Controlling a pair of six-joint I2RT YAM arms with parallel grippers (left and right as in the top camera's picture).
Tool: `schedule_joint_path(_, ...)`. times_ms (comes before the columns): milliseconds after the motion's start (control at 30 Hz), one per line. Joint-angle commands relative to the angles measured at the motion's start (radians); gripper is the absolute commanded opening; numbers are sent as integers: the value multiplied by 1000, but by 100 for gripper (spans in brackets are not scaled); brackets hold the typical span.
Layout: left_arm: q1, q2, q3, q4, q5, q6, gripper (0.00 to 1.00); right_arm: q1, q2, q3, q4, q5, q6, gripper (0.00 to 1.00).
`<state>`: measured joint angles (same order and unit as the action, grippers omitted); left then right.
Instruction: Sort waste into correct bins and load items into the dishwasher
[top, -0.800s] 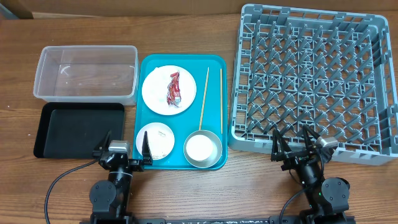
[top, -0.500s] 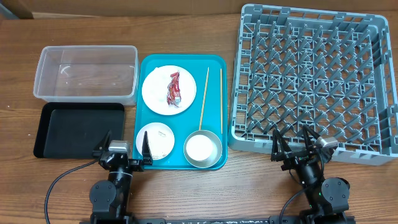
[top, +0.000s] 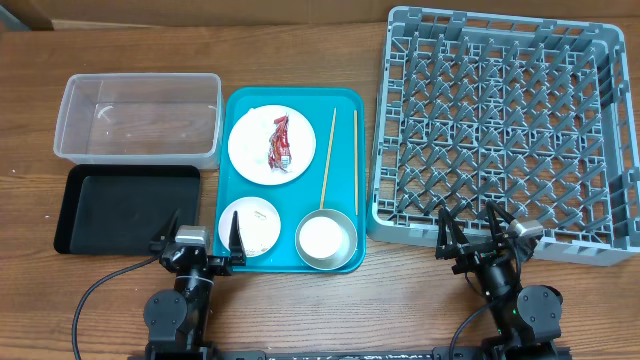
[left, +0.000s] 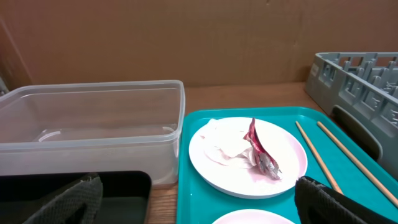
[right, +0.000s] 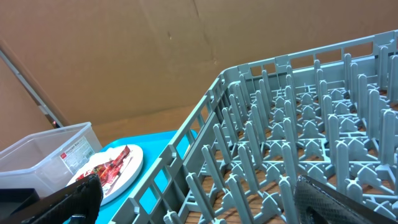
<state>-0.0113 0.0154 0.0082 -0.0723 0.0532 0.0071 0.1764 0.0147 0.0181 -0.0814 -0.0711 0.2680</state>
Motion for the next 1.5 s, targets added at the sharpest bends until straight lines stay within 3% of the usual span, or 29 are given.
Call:
schedule_joint_path(0, 5, -9, -3, 6, 56, -32, 100, -8, -10, -10, 5, 2, -3, 100)
schedule_joint_path(700, 5, -9, -3, 37, 140, -37, 100, -8, -10, -10, 5, 1, -3, 100)
schedule_joint_path(900, 5, -9, 6, 160, 258, -50, 100, -8, -10, -2, 137, -190, 121, 100)
schedule_joint_path(1100, 5, 11, 133, 196, 278, -150, 100, -8, -3, 149, 93, -224, 117, 100)
schedule_joint_path(1233, 5, 152, 323, 92, 323, -150, 100, -8, 67, 346, -75, -191, 29, 100)
schedule_joint_path(1467, 5, 669, 884, -449, 491, -107, 100, -8, 426, 863, -595, -140, -15, 100)
